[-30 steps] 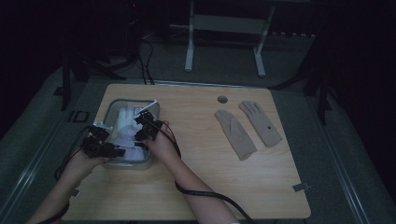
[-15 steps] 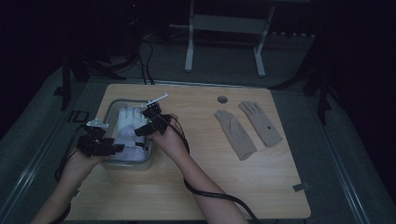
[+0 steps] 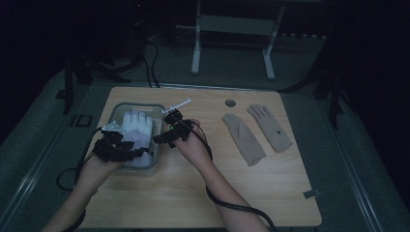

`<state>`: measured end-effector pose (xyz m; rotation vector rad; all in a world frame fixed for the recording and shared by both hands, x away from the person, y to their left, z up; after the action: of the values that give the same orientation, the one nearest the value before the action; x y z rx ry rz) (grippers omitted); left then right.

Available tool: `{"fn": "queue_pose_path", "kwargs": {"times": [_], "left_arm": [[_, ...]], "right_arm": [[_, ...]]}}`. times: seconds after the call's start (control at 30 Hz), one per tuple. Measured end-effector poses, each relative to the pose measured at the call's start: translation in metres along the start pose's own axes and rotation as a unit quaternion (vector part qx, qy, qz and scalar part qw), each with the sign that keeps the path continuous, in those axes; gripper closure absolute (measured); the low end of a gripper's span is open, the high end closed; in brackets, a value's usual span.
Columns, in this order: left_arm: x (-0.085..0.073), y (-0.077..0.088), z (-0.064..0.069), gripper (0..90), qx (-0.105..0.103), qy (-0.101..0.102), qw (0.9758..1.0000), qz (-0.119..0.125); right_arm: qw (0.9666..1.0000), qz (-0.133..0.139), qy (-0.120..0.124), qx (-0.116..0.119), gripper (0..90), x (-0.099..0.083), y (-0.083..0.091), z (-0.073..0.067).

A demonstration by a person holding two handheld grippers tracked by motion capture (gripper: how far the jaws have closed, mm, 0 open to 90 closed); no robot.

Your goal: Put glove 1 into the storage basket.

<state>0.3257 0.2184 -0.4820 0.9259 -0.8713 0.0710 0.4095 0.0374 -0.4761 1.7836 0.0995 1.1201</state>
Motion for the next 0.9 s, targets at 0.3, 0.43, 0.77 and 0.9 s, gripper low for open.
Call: {"fn": "queue_pose_path", "kwargs": {"times": [0.3, 0.43, 0.77, 0.9], "left_arm": [[0.01, -0.017, 0.027, 47.6, -0.035, -0.024, 0.999, 0.015], [0.014, -0.029, 0.042, 47.6, -0.054, -0.036, 0.9976, 0.023], [0.017, -0.057, 0.076, 31.7, -0.085, -0.069, 0.9936, 0.029], [0.014, -0.074, 0.088, 23.9, -0.101, -0.075, 0.9915, 0.034]], "right_arm": [[0.9998, 0.014, -0.007, -0.015, 18.1, -0.016, 0.025, 0.024], [0.9995, 0.017, -0.015, -0.02, 17.8, -0.024, 0.036, 0.036], [0.9988, 0.023, -0.018, -0.04, 16.6, -0.05, 0.056, 0.062], [0.9984, 0.024, -0.021, -0.047, 16.3, -0.062, 0.061, 0.073]]}}
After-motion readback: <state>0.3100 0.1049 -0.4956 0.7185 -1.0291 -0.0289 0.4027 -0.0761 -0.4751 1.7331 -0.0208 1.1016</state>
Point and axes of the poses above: each handheld gripper's, and its own axes: y roughly backward along the jaws, x roughly out of its top, z roughly to its right, the point moved 3 cm from there along -y, roughly forward along the jaws, and after that the axes turned 8 degrees about -x, right-handed, at the moved point
